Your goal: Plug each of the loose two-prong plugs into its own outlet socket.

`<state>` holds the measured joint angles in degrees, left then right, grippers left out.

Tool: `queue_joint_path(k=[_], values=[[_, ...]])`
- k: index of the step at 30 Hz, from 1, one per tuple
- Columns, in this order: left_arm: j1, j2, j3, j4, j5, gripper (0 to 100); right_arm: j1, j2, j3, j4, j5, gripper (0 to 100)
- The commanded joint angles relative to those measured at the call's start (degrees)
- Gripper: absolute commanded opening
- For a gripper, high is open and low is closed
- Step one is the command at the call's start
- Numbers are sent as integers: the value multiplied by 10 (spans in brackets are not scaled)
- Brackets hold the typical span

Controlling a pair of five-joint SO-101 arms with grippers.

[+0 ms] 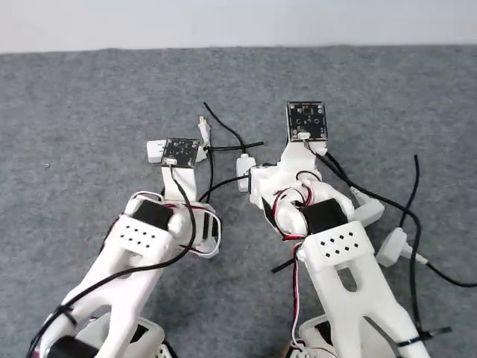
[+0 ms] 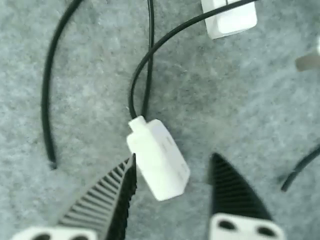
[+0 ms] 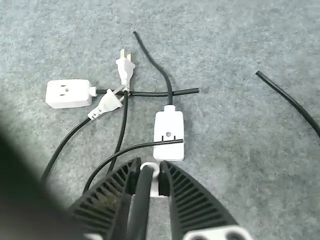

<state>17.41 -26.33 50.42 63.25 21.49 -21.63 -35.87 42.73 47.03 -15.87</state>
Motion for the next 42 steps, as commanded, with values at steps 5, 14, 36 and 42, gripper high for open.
queue_joint_path(k=[5, 14, 36, 42], values=[[13, 139, -19, -76, 52, 14, 4, -22, -6, -4, 7, 8], [-56, 168, -15, -76, 49, 14, 4, -22, -6, -6, 7, 8], [-58, 106, -91, 8, 19, 202, 0, -17, -6, -7, 8, 8], [19, -84, -73, 62, 24, 157, 15, -22, -8, -7, 18, 8]])
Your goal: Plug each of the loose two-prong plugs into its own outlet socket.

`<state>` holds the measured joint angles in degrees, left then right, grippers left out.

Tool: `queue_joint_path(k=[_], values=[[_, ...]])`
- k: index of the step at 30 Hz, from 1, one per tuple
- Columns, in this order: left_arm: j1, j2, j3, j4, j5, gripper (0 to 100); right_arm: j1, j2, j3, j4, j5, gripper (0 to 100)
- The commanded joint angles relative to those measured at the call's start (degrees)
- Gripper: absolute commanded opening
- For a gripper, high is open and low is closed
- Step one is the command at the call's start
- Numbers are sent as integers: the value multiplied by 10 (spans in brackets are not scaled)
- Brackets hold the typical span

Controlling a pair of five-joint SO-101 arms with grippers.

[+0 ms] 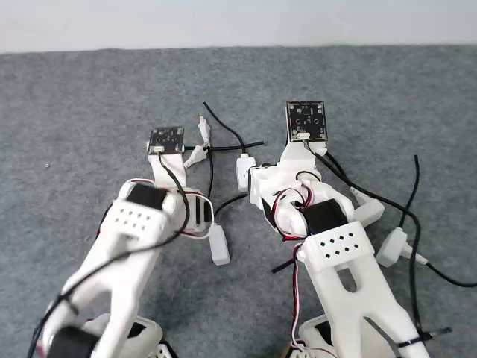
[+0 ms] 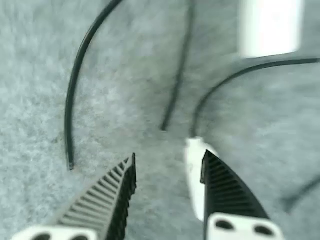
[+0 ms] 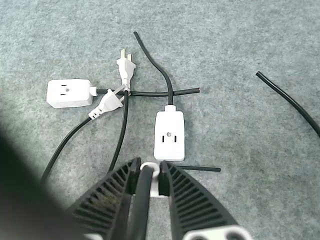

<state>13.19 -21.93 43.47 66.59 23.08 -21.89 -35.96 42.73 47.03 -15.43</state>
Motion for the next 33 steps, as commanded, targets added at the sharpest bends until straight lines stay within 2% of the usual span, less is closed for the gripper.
queue_joint_path(k=[1, 5, 12, 15, 24, 28, 33], values=[[90, -152, 15, 22, 8, 126, 23, -22, -9, -7, 17, 8], [178, -155, 89, -60, 9, 29, 47, -23, -21, 0, 17, 8], [190, 23, 71, -104, 16, 28, 50, -47, -17, 1, 17, 8], [176, 62, 68, -109, 39, 27, 49, -51, -17, 7, 17, 8], [54, 68, 91, -110, 31, 29, 48, -51, -17, 7, 17, 8], [38, 68, 110, -120, -8, 29, 48, -48, -17, 7, 17, 8], [37, 62, 99, -120, -9, 29, 48, -47, -17, 6, 17, 8]])
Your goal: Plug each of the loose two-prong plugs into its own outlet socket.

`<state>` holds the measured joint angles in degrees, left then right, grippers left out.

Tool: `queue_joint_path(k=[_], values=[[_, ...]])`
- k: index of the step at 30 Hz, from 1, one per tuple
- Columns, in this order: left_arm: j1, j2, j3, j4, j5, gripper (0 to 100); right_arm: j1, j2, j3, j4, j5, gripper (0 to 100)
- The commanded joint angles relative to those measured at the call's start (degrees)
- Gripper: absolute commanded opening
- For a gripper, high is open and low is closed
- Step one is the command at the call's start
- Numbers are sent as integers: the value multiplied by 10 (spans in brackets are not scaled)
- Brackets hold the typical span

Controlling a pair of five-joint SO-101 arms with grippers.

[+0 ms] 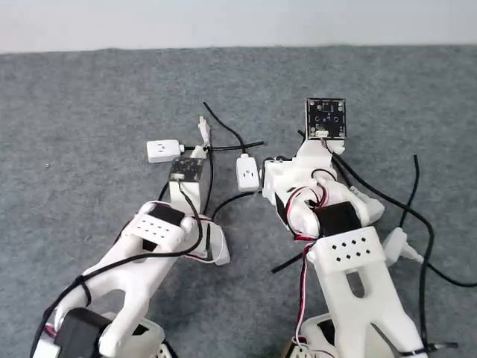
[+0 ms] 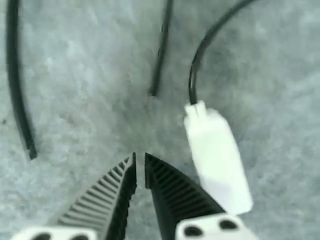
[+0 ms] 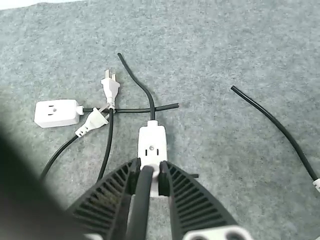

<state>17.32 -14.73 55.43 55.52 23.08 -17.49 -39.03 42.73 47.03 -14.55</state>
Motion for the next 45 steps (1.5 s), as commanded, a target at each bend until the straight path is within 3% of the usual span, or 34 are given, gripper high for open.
queue_joint_path(k=[1, 6, 10, 15, 21, 25, 31, 37, 45], values=[[-5, -12, -31, -4, -9, 28, 4, -16, -17, 6, 9, 8], [14, -106, -86, 54, -1, 28, 4, -16, -17, 3, 10, 8], [81, -189, -81, 49, 66, 29, 4, -16, -17, 4, 10, 8], [162, -122, -72, 11, 98, 30, 4, -19, -17, 7, 10, 8], [128, 50, -138, 10, 101, 28, 4, -17, -17, 5, 10, 8], [94, 94, -145, 11, 101, 26, 7, -22, -17, 7, 10, 8], [31, 76, -135, 14, 101, 26, 5, -20, -17, 7, 10, 8], [16, 20, -95, 13, 95, 27, 4, -17, -17, 7, 10, 8], [17, -129, -55, 26, -50, 51, 4, -17, -17, 7, 10, 8]])
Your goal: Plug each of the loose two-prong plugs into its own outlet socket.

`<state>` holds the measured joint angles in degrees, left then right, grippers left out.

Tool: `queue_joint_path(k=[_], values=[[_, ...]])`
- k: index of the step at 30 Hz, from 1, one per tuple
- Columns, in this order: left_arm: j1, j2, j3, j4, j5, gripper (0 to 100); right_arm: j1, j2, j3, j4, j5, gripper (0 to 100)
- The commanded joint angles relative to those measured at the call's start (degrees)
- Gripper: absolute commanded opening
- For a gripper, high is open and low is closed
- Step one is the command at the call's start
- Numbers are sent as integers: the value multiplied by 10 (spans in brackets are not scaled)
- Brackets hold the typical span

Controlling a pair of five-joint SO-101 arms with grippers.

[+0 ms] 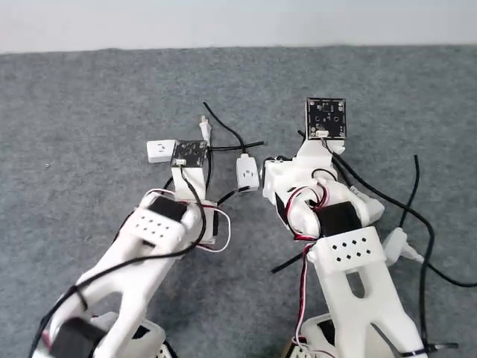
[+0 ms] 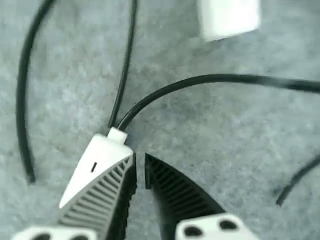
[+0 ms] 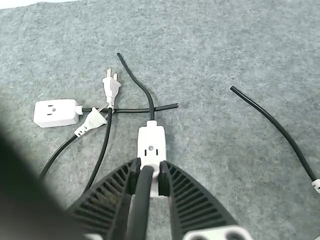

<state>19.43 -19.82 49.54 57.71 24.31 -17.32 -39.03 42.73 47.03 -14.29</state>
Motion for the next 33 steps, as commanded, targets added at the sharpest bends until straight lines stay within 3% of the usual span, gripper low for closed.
queue_joint_path(k=[1, 5, 8, 13, 23, 27, 31, 33], values=[[-6, -91, 5, 19, -66, 76, 2, -17, -17, 7, 7, 8], [-27, -104, 7, 84, -77, 239, 2, -17, -17, 7, 7, 8], [-78, -84, 8, 89, -143, 302, 2, -17, -17, 7, 7, 8], [-125, -21, 8, 60, -202, 275, -2, -17, -17, 7, 7, 8], [-124, 103, 4, 4, -204, 249, -12, -17, -11, 7, 8, 8], [-123, 119, -2, 4, -204, 165, -13, -17, -11, 7, 8, 8], [-104, 118, -1, -18, -200, 9, -11, -21, -11, 7, 8, 8], [-82, 114, 0, -16, -200, 17, -10, -22, -11, 7, 8, 8]])
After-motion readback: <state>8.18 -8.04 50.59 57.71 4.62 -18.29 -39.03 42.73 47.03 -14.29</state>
